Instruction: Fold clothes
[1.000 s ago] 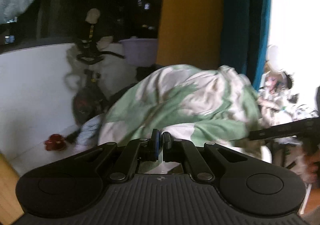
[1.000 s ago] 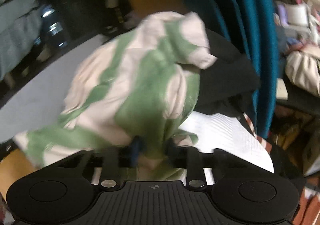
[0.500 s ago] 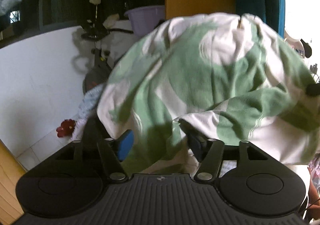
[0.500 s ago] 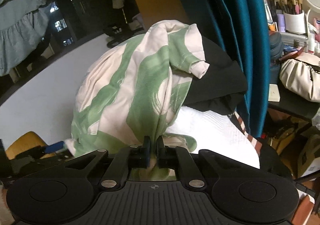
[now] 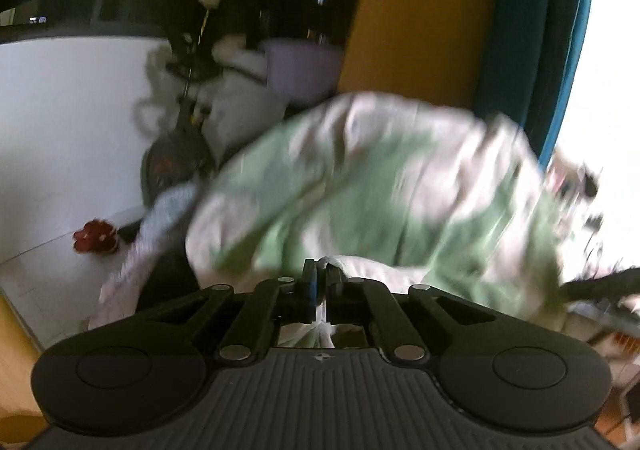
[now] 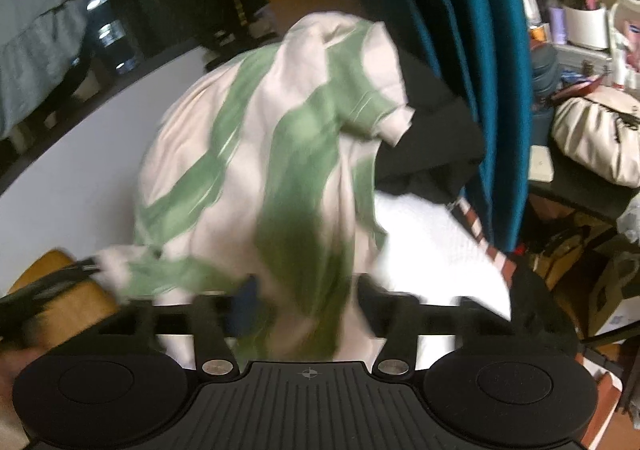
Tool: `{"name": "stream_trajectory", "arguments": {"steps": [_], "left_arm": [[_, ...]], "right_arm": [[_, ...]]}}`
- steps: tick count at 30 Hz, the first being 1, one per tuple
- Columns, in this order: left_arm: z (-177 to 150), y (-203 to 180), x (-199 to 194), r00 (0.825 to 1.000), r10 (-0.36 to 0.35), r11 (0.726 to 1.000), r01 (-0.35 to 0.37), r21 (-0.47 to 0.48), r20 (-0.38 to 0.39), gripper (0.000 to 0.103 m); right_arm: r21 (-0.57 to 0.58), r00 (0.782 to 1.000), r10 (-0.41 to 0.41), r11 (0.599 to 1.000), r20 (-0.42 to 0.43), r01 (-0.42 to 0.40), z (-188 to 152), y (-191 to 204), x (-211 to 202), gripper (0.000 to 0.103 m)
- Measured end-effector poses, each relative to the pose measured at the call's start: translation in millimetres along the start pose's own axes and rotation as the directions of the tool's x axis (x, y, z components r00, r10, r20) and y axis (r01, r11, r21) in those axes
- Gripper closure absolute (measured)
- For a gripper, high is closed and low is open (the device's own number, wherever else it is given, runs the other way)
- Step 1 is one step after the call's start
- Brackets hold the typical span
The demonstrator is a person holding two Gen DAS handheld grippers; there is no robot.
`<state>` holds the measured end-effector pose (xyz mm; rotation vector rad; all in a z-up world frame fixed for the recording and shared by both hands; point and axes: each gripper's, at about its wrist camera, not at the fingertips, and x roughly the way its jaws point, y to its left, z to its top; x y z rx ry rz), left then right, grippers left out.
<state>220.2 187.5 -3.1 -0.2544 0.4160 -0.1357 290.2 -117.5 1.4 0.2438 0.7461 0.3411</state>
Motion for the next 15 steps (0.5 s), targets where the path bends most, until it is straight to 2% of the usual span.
{"name": "stream_trajectory", "arguments": {"steps": [5,7,9,10,11,13,15], "left_arm": [[31.3,-4.8,-38.3,0.988,-0.055,0.998,0.057,-0.012,0.142,0.1],[45.0,-12.6,-50.6,0.98,-0.081,0.997,0.082,0.004,0.183,0.1],[58.7,-20.3,-63.0,0.969,-0.107,0.994,0.106,0.02,0.224,0.1],[65.6,-24.1,-69.1,0.962,-0.121,0.993,0.117,0.029,0.244,0.1],[72.4,-28.0,-75.3,0.955,-0.134,0.991,0.129,0.037,0.263,0.1],[85.1,-37.8,-86.9,0.939,-0.162,0.987,0.151,0.06,0.304,0.1],[89.6,-55.3,-95.1,0.924,-0.202,0.979,0.181,0.093,0.324,0.1]], "right_arm": [[0.029,0.996,-0.02,0.999,0.084,0.018,26.6,1.1,24.6,0.021],[0.078,0.995,-0.006,0.997,0.1,-0.002,36.1,-0.3,35.3,0.021],[0.138,0.996,0.053,0.988,0.072,-0.063,43.4,-2.3,43.2,0.04],[0.162,0.995,0.082,0.983,0.058,-0.091,46.2,-2.4,45.3,0.061],[0.173,0.993,0.108,0.978,0.046,-0.115,47.1,-0.5,43.3,0.077],[0.156,0.987,0.153,0.975,0.053,-0.159,45.4,4.0,32.8,0.092],[0.074,0.98,0.175,0.98,0.096,-0.182,39.0,9.3,10.3,0.096]]}}
